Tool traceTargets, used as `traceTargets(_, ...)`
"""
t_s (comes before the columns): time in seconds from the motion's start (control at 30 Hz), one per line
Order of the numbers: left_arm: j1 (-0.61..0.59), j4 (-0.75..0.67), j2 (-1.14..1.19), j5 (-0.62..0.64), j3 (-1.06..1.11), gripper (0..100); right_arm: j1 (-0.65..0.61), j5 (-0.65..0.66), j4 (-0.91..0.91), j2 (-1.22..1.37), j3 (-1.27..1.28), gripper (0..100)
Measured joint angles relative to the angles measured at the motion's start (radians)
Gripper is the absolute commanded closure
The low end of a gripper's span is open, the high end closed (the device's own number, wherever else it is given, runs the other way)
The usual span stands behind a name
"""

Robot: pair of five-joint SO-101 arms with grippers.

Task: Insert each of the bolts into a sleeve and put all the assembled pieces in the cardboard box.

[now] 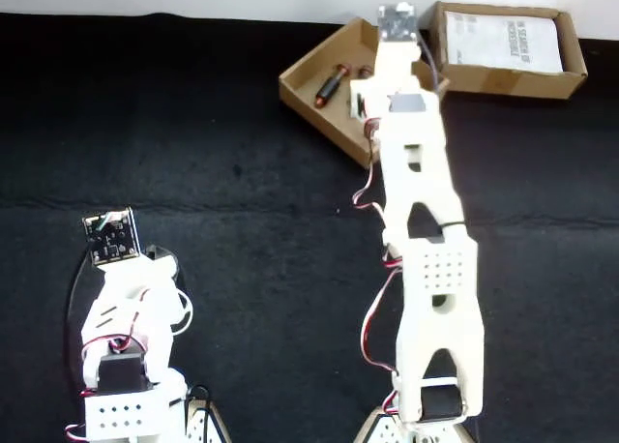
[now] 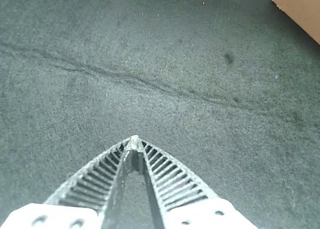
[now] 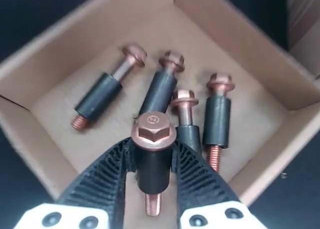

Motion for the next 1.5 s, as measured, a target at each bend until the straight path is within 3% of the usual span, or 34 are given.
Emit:
traceTargets(0.1,0.000,0.000,0.000,0.000,0.000,99,0.000,0.000,0.000,0.077,-0.077,97.4)
traceTargets(0.3,0.000,0.000,0.000,0.000,0.000,99,0.000,0.000,0.063,0.129,-0.176,75.3)
traceTargets(0.53,0.000,0.000,0.000,0.000,0.000,99,0.000,0.000,0.196,0.127,-0.347,75.3)
traceTargets(0.77,0.000,0.000,0.000,0.000,0.000,99,0.000,0.000,0.465,0.123,-0.678,75.3)
traceTargets(1.1,0.000,0.000,0.000,0.000,0.000,99,0.043,0.000,0.878,-0.021,-0.713,75.3)
traceTargets(1.5,0.000,0.000,0.000,0.000,0.000,99,0.080,0.000,0.918,-0.376,-0.720,75.3)
